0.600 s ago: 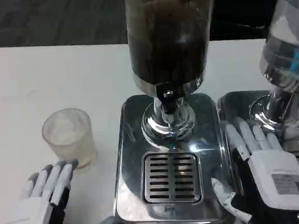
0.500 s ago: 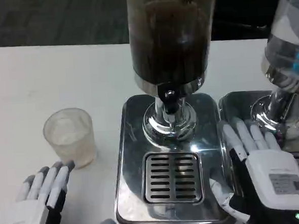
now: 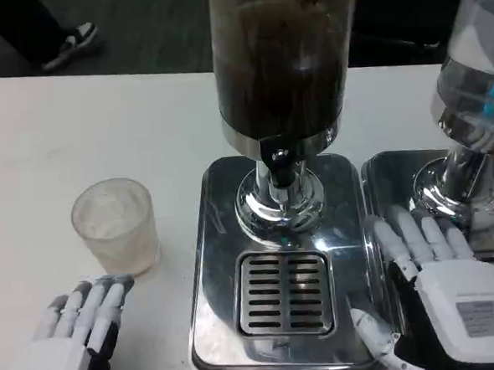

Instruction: Grasp the cup under the faucet to collect the drink, then remove the cup.

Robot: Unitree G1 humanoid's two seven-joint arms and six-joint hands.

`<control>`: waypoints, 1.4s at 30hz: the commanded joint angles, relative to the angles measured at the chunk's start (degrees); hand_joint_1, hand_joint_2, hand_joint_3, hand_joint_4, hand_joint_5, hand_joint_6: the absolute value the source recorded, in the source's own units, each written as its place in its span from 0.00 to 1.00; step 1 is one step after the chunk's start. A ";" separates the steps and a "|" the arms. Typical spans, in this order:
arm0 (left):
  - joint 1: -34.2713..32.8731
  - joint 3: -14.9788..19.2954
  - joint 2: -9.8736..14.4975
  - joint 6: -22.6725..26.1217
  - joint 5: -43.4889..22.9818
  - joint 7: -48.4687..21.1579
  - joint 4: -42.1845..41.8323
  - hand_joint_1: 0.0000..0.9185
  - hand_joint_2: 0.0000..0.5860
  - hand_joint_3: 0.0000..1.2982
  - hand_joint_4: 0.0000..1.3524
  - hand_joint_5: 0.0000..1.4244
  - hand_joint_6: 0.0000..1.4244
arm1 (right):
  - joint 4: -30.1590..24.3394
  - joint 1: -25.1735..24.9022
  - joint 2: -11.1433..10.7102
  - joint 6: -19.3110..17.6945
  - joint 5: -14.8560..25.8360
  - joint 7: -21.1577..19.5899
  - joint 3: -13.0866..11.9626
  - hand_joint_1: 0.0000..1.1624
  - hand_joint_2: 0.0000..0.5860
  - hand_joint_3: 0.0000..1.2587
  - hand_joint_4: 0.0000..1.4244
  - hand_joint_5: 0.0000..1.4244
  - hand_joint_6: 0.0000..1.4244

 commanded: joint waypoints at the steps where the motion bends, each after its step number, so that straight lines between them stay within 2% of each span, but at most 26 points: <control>1: 0.63 -0.40 -0.54 1.24 0.76 0.13 -1.56 0.00 0.22 0.00 0.00 0.00 0.00 | -0.93 0.42 -0.53 -1.60 1.74 -0.27 -0.76 0.04 0.75 0.07 0.00 0.00 0.00; 9: 0.83 -1.05 -0.85 1.59 0.62 -0.11 -1.68 0.00 0.22 0.00 0.00 0.00 0.00 | -0.82 0.24 -0.44 -1.85 2.50 0.33 -1.09 0.05 0.76 0.07 0.00 0.00 0.00; 14: 0.16 -0.24 -0.70 1.08 -0.47 -0.03 -1.99 0.00 0.22 0.00 0.00 0.00 0.00 | -0.09 -0.01 0.46 -1.48 2.91 0.01 -0.92 0.05 0.76 0.07 0.00 0.00 0.00; 21: -1.21 3.00 -1.35 -1.85 -4.94 2.46 -2.75 0.00 0.18 0.00 0.00 0.00 0.00 | 0.95 -0.54 1.46 -1.00 2.74 -0.12 -0.75 0.08 0.79 0.08 0.00 0.00 0.00; 25: -2.99 6.63 -1.67 -5.42 -8.71 5.48 -1.48 0.00 0.17 0.00 0.00 0.00 0.00 | 1.13 -0.49 2.74 -0.14 1.83 -0.13 0.00 0.08 0.80 0.08 0.00 0.00 0.00; 29: -8.91 10.17 -2.04 -7.84 -14.10 6.48 5.04 0.00 0.16 0.00 0.00 0.00 0.00 | 0.96 0.13 4.17 1.04 1.18 -0.69 0.66 0.11 0.80 0.08 0.00 0.00 0.00; 34: -15.90 12.05 -3.06 -10.70 -20.13 6.53 13.24 0.00 0.16 0.00 0.00 0.00 0.00 | 1.29 0.24 5.37 1.91 0.79 -1.24 1.03 0.12 0.80 0.08 0.00 0.00 0.00; 38: -21.48 11.52 -2.99 -11.66 -21.52 5.83 21.02 0.00 0.12 0.00 0.00 0.00 0.00 | 1.56 0.12 5.88 2.24 0.70 -1.67 1.08 0.12 0.80 0.08 0.00 0.00 0.00; 39: -22.96 11.00 -2.69 -12.17 -22.67 3.94 23.64 0.00 0.08 0.00 0.00 0.00 0.00 | 1.62 0.12 6.00 2.29 0.68 -1.73 1.09 0.12 0.81 0.08 0.00 0.00 0.00; 42: -26.21 9.78 -1.89 -13.94 -25.51 -0.46 29.99 0.00 0.07 0.00 0.00 0.00 0.00 | 1.65 0.20 6.31 2.49 0.70 -1.91 1.17 0.12 0.81 0.08 0.00 0.00 0.00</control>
